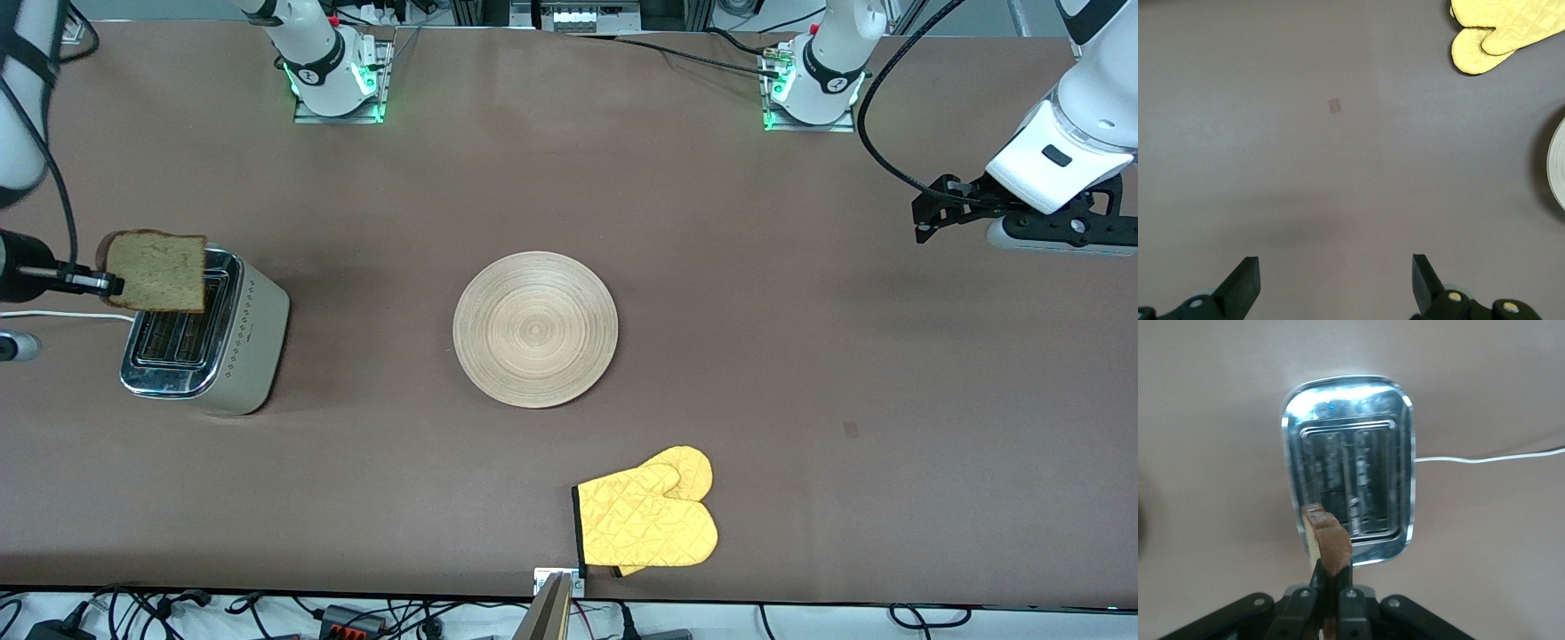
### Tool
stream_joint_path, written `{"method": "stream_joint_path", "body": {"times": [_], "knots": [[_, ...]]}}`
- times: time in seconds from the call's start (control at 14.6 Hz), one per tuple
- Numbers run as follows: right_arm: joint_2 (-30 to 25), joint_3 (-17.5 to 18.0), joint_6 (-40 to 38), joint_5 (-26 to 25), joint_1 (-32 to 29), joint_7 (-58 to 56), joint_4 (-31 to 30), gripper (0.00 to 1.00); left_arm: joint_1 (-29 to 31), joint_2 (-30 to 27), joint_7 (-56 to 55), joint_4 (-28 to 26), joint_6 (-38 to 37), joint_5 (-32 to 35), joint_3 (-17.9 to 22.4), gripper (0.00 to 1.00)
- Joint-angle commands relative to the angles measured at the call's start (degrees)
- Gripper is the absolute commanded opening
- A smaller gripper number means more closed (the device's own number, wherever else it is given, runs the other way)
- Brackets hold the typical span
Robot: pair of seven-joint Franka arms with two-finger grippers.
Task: Move plate and put bread in toaster
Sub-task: 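Lift the bread with the right gripper and carry it above the toaster, then lower the bread into the toaster slot with the right gripper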
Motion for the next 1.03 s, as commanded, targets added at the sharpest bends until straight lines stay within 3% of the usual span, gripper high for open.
{"method": "stream_joint_path", "body": {"times": [0.0,0.96], "knots": [[3.84,-0.20,0.77,-2.27,-0.75,-3.41,4.19,0.00,0.33,-0.41,-0.21,0.79,-1.19,0.96,-0.26,1.00],[10.09,0.16,9.91,-2.10,0.30,0.37,4.46,0.00,0.33,-0.41,-0.21,0.79,-2.16,0.96,-0.43,1.00]]}}
